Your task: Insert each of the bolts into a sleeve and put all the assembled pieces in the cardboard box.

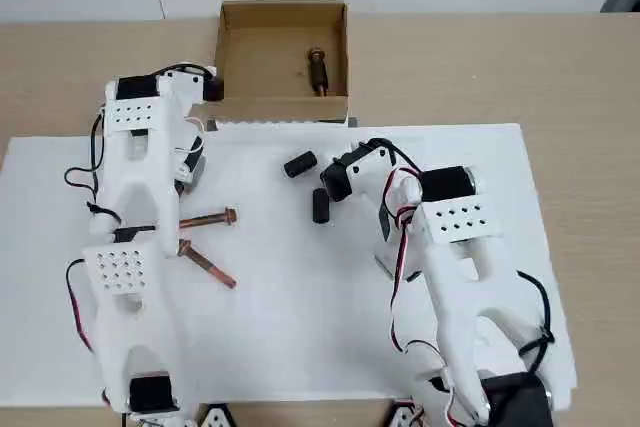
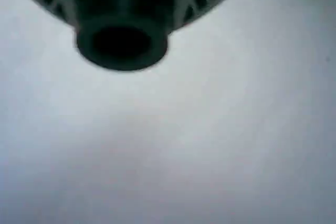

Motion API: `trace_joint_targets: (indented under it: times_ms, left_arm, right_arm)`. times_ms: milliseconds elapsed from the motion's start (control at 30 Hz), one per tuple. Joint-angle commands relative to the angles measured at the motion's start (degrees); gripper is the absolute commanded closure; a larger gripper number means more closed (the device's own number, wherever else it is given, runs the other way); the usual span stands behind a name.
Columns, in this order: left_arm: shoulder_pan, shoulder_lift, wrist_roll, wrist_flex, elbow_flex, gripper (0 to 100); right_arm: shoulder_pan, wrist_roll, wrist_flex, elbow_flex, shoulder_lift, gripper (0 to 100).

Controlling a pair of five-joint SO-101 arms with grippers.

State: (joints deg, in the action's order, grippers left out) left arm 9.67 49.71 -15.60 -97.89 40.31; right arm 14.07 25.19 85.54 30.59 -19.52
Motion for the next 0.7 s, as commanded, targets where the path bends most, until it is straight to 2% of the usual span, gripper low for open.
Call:
trace_joint_targets:
  times_ms: [0, 267, 667]
  left_arm:
    - [0.4, -0.4, 0.1, -0.5, 3.6, 99]
    - [-0.1, -13.2, 3.0, -2.5, 4.5, 99]
    - [-6.9, -39.6, 2.9, -2.5, -16.1, 99]
  right_arm:
    - [-0.6, -0.4, -0.1, -0.5, -2.5, 99.1]
    - [-0.5, -0.5, 4.5, -0.6, -17.8, 99.5]
    - [-0.6, -0.5, 7.3, -0.3, -37.0, 99.1]
